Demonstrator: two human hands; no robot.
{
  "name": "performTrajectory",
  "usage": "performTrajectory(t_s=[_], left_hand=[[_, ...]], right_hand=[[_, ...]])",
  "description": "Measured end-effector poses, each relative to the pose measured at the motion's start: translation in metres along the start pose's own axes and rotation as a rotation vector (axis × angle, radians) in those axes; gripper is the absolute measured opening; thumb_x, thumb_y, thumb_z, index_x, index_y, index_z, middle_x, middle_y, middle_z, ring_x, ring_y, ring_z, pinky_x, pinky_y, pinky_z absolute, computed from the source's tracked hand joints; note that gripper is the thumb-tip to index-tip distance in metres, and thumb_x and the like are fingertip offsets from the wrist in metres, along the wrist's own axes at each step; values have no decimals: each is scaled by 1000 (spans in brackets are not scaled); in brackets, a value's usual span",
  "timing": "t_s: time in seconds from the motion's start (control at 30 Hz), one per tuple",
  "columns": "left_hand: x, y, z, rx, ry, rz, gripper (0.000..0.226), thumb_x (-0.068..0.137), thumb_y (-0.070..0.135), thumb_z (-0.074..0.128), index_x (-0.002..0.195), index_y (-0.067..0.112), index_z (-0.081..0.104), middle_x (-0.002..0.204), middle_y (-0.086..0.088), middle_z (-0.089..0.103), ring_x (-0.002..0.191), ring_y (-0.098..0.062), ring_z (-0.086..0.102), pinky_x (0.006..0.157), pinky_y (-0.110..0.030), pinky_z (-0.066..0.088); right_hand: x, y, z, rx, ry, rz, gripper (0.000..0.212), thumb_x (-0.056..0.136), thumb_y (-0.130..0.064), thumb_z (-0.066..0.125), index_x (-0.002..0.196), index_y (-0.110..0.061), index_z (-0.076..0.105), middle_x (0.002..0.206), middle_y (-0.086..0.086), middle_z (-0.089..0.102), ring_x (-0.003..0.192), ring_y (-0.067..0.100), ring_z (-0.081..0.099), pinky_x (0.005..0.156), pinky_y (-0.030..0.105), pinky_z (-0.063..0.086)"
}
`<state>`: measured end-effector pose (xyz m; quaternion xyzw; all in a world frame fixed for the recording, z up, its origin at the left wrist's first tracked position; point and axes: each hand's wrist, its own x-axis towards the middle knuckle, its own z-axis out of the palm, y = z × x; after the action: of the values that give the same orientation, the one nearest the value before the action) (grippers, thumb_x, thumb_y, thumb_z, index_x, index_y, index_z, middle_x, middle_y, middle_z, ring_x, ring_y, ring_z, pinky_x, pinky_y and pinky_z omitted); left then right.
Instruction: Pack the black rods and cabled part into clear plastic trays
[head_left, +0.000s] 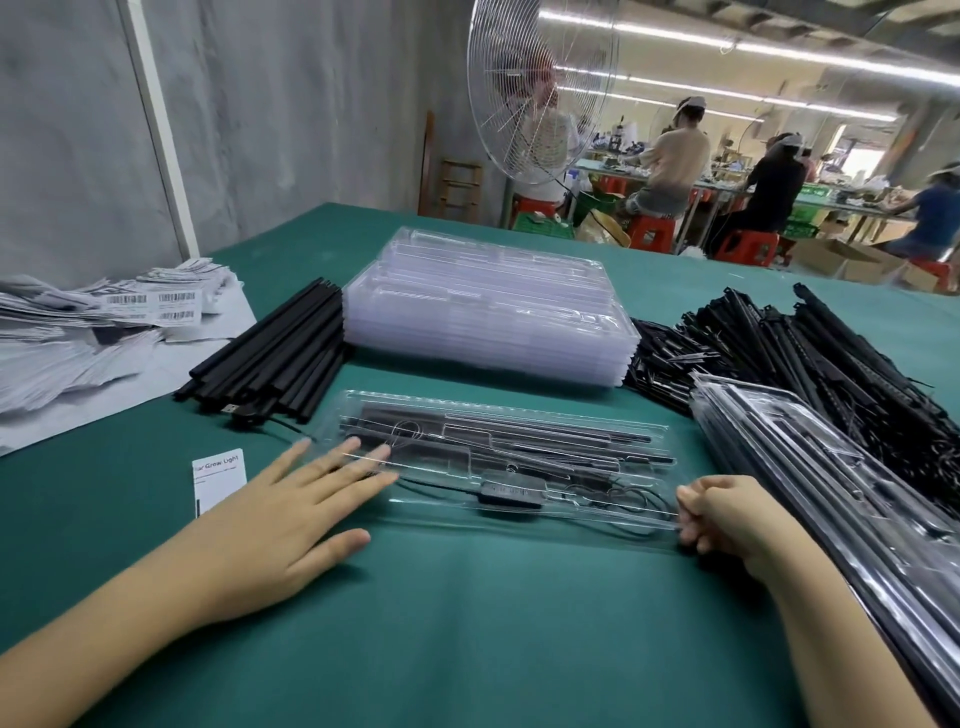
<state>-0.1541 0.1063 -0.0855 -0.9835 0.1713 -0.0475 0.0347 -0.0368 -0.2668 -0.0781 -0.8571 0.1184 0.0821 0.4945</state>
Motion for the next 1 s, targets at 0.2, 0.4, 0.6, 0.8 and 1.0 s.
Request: performTrajectory(t_s=[0.2, 0.4, 0.6, 0.8, 1.0], left_hand=[[14, 0, 1, 129, 66, 21, 76, 90, 64, -7, 148, 31, 30, 151, 12, 34, 137, -13, 37, 111, -23, 17], [19, -3, 7, 198, 202, -5, 76, 98, 54, 4, 121, 18, 67, 96, 3, 66, 80, -14, 64, 71, -24, 49], [29, -7, 10, 344, 259, -24, 78, 99, 52, 1, 116, 21, 70, 80, -3, 63, 70, -22, 62, 60, -28, 49], [38, -3, 7, 300, 255, -63, 87, 86, 62, -16, 139, 34, 47, 103, -5, 65, 97, -24, 62, 75, -33, 46], [42, -5, 10, 211, 193, -94, 95, 76, 68, -6, 146, 19, 36, 121, 2, 65, 113, -21, 57, 90, -32, 46]], right_hand=[[0, -3, 1, 12, 0, -1, 36, 97, 0, 44, 61, -1, 45, 55, 12, 47, 29, 9, 46, 29, 14, 33], [-3, -4, 1, 32, -8, 9, 35, 98, 0, 43, 62, -1, 45, 55, 12, 46, 24, 7, 43, 28, 13, 32], [-3, -5, 1, 36, 2, 11, 34, 98, 0, 43, 64, -1, 45, 56, 12, 46, 29, 11, 44, 28, 13, 32], [-4, -4, 2, 35, 7, 4, 34, 97, 0, 43, 63, -1, 45, 55, 12, 46, 27, 8, 44, 28, 14, 33], [-4, -4, 2, 39, 13, 7, 33, 97, 0, 43, 64, 0, 46, 55, 12, 46, 29, 9, 45, 29, 14, 34]])
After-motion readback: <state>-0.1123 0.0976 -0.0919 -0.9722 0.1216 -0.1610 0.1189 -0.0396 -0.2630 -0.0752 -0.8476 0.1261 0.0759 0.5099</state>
